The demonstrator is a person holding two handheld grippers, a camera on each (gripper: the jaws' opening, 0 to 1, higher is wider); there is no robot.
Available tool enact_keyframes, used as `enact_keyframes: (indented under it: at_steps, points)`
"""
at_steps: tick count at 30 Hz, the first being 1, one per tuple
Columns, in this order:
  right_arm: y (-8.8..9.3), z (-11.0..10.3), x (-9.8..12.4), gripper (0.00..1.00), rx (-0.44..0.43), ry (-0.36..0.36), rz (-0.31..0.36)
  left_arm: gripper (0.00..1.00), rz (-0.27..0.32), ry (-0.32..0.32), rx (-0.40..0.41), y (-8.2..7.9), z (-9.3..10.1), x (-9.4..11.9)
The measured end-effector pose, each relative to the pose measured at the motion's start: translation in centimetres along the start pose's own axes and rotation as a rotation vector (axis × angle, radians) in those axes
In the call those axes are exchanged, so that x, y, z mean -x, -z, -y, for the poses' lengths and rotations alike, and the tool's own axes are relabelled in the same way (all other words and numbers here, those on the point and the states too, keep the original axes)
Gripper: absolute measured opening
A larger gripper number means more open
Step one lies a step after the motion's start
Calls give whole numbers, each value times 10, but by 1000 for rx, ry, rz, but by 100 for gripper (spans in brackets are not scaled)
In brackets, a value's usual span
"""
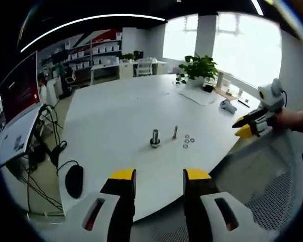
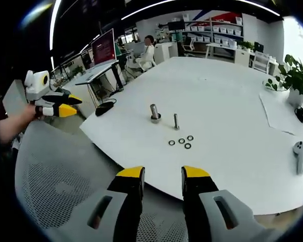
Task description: Place the washer onto the threaded stud by aligning its center hole with the stud, sliding it down to the base, and recovering from edge contact or off-axis alignment until the washer reaches the visible bottom stop.
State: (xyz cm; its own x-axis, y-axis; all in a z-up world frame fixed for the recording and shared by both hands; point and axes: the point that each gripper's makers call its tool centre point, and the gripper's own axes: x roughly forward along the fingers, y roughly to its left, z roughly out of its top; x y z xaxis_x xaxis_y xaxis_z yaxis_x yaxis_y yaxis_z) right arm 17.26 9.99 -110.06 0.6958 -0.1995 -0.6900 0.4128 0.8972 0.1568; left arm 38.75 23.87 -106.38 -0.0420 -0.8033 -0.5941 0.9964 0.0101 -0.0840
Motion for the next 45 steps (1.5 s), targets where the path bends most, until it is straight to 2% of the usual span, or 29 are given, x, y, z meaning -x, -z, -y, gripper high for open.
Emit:
enact_keyframes:
  at_steps: [9, 17, 21, 31, 35, 38, 42, 44, 45]
  points:
    - [1, -3, 0, 32, 2, -7, -4, 36, 1, 55, -32, 5, 11, -3]
    - [2, -6, -2, 32, 12, -19, -13, 34, 1, 80, -18, 6, 16, -3]
    - [4, -7, -4, 32, 17, -26, -23, 34, -27, 110, -24, 11, 23, -6]
    - [8, -10, -5, 32, 25, -37, -48, 34, -23, 101, -32, 10, 21, -5]
    - [5, -12, -3, 33, 17, -46, -38, 34, -10, 93, -26, 9, 19, -4]
    - [6, -13, -4, 33, 25, -53, -39, 35, -33, 102, 1, 15, 16, -6]
    - [5, -22, -3, 34, 40, -72, -52, 35, -41, 105, -9, 15, 18, -6]
    - [-11, -15, 0, 34, 42, -55, 27, 35, -45, 103, -3, 17, 17, -6]
    - [-14, -14, 2, 34, 27, -55, 43, 35, -45, 102, -2, 17, 16, -6]
